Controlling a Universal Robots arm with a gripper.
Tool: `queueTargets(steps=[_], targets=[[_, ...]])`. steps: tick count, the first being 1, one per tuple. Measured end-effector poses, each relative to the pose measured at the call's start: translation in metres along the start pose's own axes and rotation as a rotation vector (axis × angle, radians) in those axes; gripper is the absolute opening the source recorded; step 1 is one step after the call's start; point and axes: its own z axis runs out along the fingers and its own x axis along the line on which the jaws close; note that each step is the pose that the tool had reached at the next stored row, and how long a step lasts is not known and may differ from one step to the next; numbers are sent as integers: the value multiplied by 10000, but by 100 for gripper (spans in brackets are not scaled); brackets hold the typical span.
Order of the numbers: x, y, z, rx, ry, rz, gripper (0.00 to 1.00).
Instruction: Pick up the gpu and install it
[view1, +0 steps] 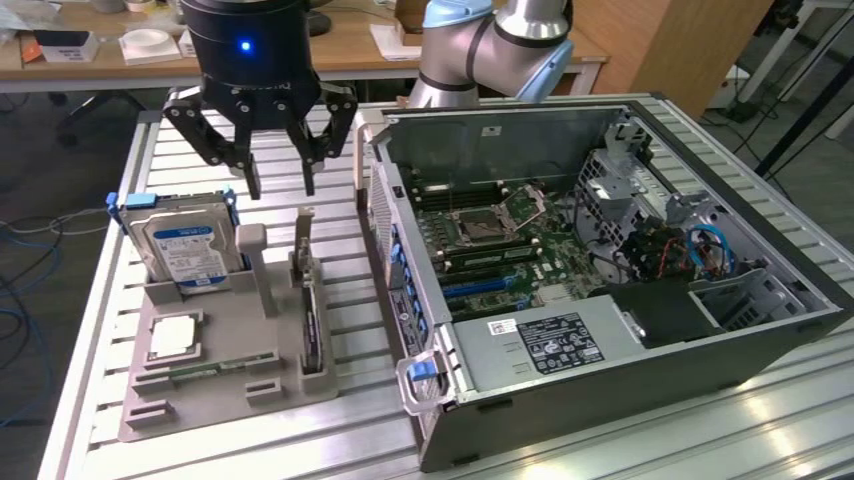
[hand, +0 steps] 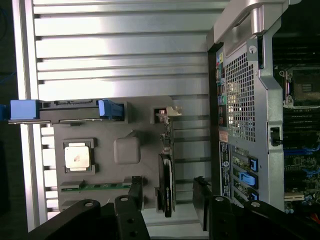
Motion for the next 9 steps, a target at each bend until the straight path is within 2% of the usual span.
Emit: queueTargets(steps=[9], targets=[[1,-2,34,0,0,0,53]])
